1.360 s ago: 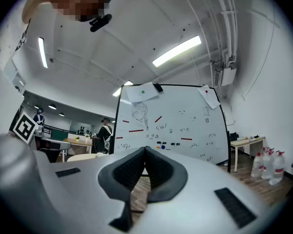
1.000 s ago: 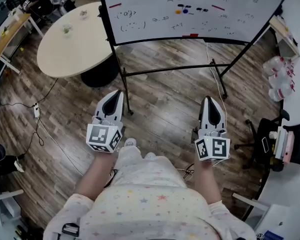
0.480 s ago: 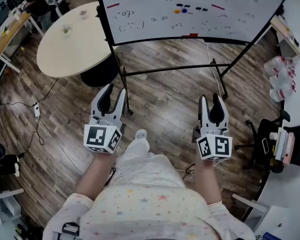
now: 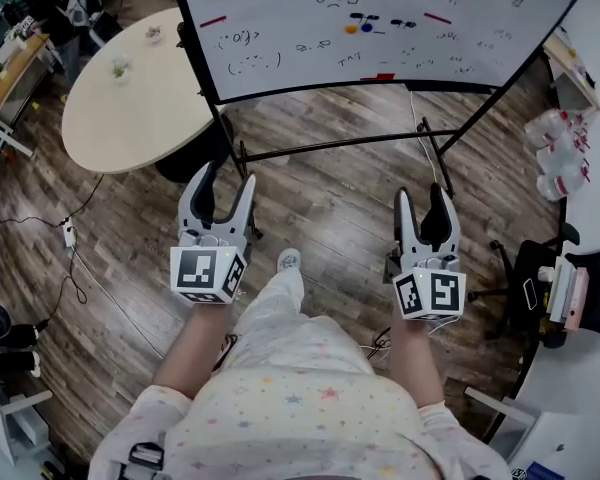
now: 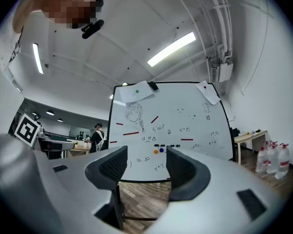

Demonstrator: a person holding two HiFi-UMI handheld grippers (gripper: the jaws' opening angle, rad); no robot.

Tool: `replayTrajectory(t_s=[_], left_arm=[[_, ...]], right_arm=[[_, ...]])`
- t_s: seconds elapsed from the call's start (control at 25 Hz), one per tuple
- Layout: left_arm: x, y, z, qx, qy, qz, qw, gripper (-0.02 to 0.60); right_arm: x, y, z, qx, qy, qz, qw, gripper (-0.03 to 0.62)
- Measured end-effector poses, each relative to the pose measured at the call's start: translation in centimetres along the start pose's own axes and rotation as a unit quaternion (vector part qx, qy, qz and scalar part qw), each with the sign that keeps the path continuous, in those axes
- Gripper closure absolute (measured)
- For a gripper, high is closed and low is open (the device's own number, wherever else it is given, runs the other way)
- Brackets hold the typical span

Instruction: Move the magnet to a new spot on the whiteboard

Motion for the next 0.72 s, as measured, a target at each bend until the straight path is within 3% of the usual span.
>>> replayTrajectory(t_s=[0.44,0.72], left_arm=[[-0.1,-12.7,5.4,0.022,0.002,0.008,0.9997,0.344],[0.2,-18.1,7.9,0.035,-0.001,0.013,0.9993,0.344]], right_arm=[[1.3,-12.7,-1.4,0.012,-0.004,0.013,1.000,0.358],[2.9,-18.1,-1.0,0.018,-0.009,0.024,1.000,0.356]])
Point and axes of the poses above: the fingertips, and each gripper's own axes: y backward along the fingers, z to its left, x out of its underside, the point moved 3 cm from there along y, backward along the fingers, and after that the axes turned 10 degrees about y, right-handed, at the moved point
